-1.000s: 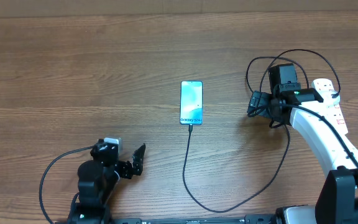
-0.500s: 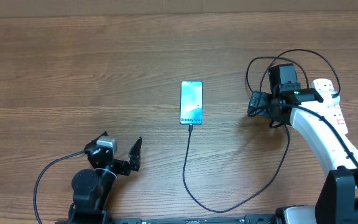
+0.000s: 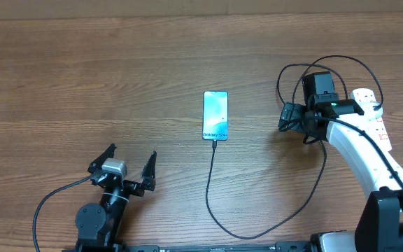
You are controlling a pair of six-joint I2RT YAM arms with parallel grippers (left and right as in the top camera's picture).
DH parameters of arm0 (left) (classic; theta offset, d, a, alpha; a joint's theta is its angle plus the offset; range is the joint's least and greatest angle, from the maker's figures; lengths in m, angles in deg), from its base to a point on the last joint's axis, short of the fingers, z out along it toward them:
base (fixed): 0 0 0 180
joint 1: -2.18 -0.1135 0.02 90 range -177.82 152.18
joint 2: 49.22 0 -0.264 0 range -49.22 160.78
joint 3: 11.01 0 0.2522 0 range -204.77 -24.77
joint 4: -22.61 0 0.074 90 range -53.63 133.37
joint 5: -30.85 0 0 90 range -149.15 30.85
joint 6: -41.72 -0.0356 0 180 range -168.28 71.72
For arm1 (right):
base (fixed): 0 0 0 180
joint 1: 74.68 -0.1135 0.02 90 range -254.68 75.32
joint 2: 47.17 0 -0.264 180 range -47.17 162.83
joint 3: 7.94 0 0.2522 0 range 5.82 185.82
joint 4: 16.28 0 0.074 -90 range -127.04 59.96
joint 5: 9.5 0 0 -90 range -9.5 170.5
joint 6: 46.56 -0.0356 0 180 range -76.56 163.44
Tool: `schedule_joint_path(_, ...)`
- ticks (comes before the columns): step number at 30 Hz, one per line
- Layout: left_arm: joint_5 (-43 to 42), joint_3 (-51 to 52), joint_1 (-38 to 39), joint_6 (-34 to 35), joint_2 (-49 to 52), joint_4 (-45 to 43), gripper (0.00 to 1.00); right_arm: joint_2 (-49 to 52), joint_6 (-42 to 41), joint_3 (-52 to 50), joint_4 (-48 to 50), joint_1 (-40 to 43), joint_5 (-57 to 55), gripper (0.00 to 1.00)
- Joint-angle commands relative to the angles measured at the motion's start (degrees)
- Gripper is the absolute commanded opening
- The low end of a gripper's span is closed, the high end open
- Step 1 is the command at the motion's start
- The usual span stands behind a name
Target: Plug charger to phone and switch on socket
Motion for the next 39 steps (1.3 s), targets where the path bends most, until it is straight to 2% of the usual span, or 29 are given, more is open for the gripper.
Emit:
schedule_joint_path(1, 1.1, 0.2, 0.0, -0.6, -0.7, 0.4, 1.00, -1.6, 0.4, -0.1, 0.3, 0.0, 0.0, 1.00)
schedule_joint_path(7, 1.3, 0.2, 0.0, -2.2, -0.7, 0.4, 1.00, -1.6, 0.4, -0.1, 0.3, 0.0, 0.0, 1.00)
schedule_joint_path(39, 1.1, 0.2, 0.0, -2.2, -0.7, 0.2, 1.00, -1.6, 0.4, -0.1, 0.3, 0.0, 0.0, 1.00)
